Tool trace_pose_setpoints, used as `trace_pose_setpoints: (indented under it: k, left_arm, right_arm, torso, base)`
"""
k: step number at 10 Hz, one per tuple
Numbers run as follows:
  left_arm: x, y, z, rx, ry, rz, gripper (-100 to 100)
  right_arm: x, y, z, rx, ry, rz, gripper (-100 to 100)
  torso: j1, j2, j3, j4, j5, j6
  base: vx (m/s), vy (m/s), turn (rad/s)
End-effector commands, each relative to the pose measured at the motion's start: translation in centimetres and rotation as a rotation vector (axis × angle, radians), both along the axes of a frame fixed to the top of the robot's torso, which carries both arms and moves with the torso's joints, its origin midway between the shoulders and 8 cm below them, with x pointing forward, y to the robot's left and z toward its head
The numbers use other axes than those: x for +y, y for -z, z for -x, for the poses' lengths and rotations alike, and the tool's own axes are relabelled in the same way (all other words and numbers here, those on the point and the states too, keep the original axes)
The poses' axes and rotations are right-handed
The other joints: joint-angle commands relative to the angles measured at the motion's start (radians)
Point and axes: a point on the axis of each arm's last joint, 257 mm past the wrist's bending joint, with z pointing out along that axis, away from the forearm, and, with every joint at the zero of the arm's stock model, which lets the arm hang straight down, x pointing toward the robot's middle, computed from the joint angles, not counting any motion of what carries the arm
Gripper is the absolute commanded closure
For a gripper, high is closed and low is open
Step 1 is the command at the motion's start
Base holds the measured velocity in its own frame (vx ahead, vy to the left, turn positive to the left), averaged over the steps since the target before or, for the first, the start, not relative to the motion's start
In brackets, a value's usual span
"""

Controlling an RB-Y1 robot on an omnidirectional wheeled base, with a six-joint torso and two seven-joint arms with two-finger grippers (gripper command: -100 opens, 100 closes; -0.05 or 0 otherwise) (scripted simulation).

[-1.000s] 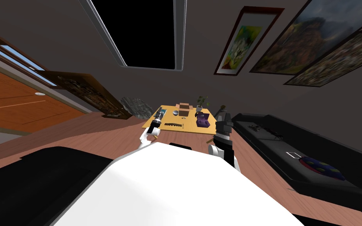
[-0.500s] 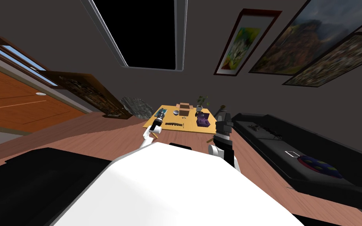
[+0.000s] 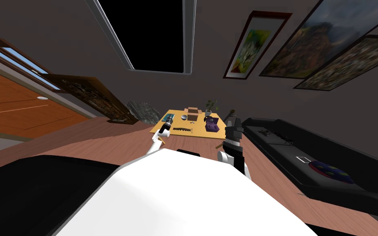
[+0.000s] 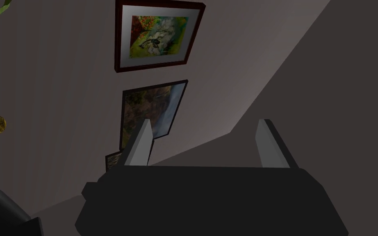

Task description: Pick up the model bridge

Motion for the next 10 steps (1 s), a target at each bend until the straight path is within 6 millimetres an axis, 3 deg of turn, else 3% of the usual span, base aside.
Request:
trace_pose_setpoints:
  k: [1, 2, 5, 6, 10]
  left_arm:
    - [0.1, 2.1, -0.4, 0.045, -0.005, 0.019, -100]
    - [-0.2, 3.0, -1.4, 0.080, -0.004, 0.048, -100]
    - [-0.1, 6.5, -2.1, 0.168, -0.011, 0.084, -100]
    - [-0.5, 6.8, -3.0, 0.192, -0.006, 0.109, -100]
    - [-0.6, 10.5, -3.3, 0.285, -0.013, 0.143, -100]
  right_arm:
    - [0.0, 0.0, 0.0, 0.000, 0.000, 0.000, 0]
    - [0.0, 0.0, 0.0, 0.000, 0.000, 0.000, 0]
    - [0.0, 0.0, 0.0, 0.000, 0.000, 0.000, 0]
    - [0.0, 0.0, 0.0, 0.000, 0.000, 0.000, 0]
    - [0.0, 0.0, 0.0, 0.000, 0.000, 0.000, 0]
  torso:
    - [0.000, 0.000, 0.000, 0.000, 0.000, 0.000]
    - [0.000, 0.000, 0.000, 0.000, 0.000, 0.000]
    - [0.000, -0.001, 0.000, 0.000, 0.000, 0.000]
    - [0.000, -0.001, 0.000, 0.000, 0.000, 0.000]
    - [-0.001, -0.001, -0.001, 0.000, 0.000, 0.000]
  base:
    - [-0.017, 0.011, -0.006]
    - [-0.020, 0.009, -0.011]
    - [-0.014, 0.010, -0.011]
    - [-0.015, 0.008, -0.013]
    - [-0.006, 0.003, -0.011]
